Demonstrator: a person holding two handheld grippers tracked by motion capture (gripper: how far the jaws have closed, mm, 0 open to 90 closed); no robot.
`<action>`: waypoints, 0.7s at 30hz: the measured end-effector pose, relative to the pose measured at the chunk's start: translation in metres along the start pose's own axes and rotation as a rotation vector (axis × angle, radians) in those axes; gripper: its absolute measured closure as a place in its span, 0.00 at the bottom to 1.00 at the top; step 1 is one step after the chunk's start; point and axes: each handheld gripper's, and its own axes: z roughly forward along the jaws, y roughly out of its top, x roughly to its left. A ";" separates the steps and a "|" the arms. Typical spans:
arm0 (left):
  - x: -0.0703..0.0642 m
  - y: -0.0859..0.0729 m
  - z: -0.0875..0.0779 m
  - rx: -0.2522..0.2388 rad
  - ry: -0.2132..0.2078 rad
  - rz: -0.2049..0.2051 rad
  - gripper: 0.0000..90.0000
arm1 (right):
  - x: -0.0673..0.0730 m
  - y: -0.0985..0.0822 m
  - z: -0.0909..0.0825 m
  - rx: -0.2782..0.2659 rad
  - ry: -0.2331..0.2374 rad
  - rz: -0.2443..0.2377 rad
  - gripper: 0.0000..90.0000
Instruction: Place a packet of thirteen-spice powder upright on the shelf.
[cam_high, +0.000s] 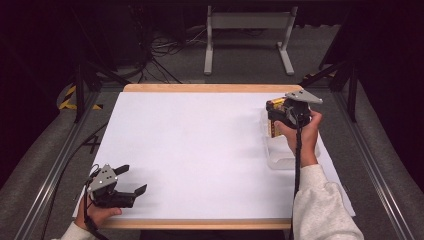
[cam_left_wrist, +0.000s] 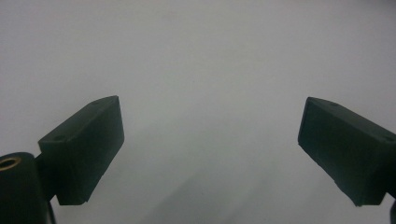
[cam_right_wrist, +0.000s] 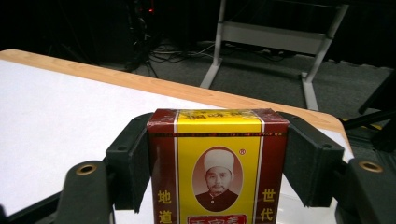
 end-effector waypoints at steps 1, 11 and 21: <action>0.000 0.000 0.000 0.005 0.002 0.004 0.09 | -0.002 -0.001 0.001 -0.001 -0.005 0.006 0.37; 0.000 0.000 0.001 0.012 0.001 0.008 0.09 | -0.007 -0.006 0.003 -0.001 -0.008 0.019 0.36; -0.001 -0.001 0.002 0.018 0.000 0.013 0.08 | -0.014 -0.012 0.014 0.023 -0.029 0.031 0.36</action>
